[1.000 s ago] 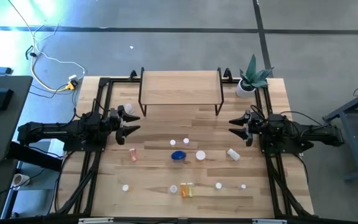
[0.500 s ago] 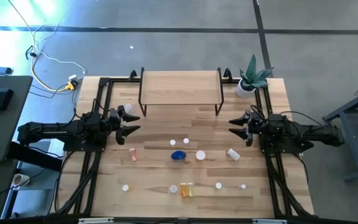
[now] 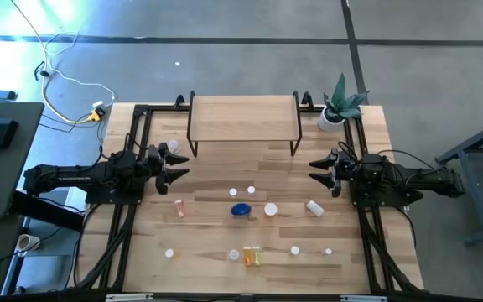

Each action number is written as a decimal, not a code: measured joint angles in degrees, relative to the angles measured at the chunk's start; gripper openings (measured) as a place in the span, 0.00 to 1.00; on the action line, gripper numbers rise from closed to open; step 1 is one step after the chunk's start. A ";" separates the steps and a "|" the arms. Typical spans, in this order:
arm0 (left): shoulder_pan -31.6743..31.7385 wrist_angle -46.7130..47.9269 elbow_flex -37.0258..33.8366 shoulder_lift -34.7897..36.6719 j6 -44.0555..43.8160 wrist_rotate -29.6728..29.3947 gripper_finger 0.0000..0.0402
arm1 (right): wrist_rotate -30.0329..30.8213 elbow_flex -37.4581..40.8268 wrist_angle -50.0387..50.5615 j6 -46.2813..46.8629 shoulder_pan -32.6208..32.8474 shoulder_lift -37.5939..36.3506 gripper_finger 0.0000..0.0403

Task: Pick and place medicine bottles onto shelf by color
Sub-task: Put the blue pill bottle on the shelf

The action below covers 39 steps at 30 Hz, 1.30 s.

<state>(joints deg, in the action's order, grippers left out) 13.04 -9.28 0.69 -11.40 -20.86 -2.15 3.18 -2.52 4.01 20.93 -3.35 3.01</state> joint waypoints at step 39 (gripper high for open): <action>-0.04 -9.75 13.38 -9.90 -0.47 -2.95 0.69 | 0.00 0.02 0.01 0.02 0.00 0.00 0.55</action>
<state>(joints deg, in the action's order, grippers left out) 12.99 -19.03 14.07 -21.30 -21.33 -5.10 3.18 -2.50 4.01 20.95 -3.35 3.01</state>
